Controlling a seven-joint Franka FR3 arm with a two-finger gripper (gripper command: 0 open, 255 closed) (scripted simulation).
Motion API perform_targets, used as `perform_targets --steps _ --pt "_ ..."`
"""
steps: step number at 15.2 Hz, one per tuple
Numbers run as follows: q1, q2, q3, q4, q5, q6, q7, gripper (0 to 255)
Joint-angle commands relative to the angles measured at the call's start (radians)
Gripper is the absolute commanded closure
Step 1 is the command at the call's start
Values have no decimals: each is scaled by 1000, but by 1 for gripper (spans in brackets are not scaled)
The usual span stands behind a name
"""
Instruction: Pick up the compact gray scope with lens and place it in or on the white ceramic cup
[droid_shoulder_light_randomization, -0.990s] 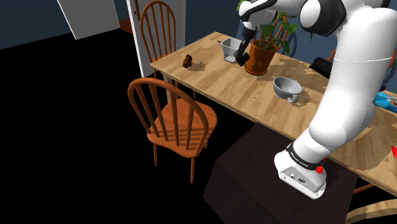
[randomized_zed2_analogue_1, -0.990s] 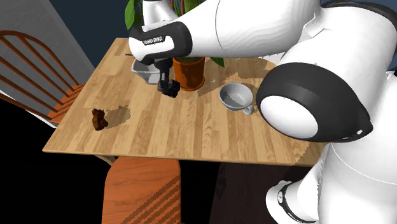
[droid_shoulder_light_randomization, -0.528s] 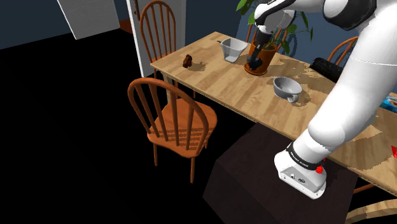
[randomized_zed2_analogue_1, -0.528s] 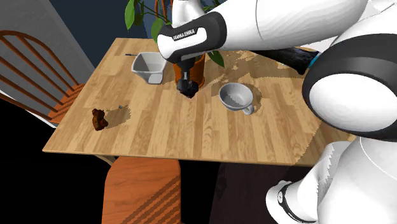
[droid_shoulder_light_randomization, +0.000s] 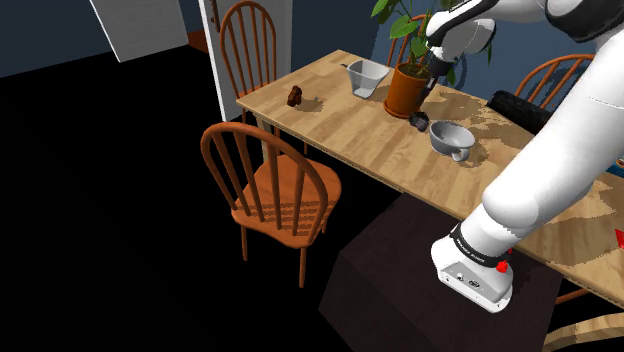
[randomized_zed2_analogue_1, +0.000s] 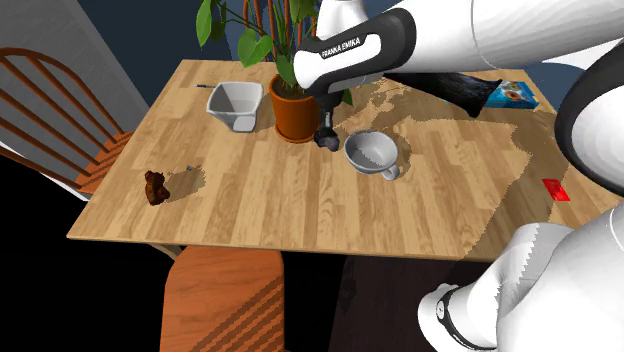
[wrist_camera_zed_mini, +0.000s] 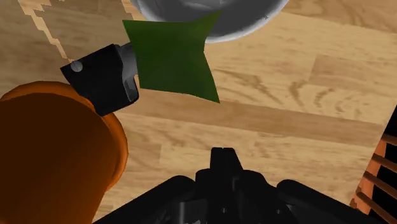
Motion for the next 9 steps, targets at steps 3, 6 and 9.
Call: perform_targets --steps 3,6,9 --pt "-11 60 -9 12 39 56 66 0" --pt "-30 149 -23 34 101 133 161 0" --pt "-52 236 -34 57 168 204 253 0"
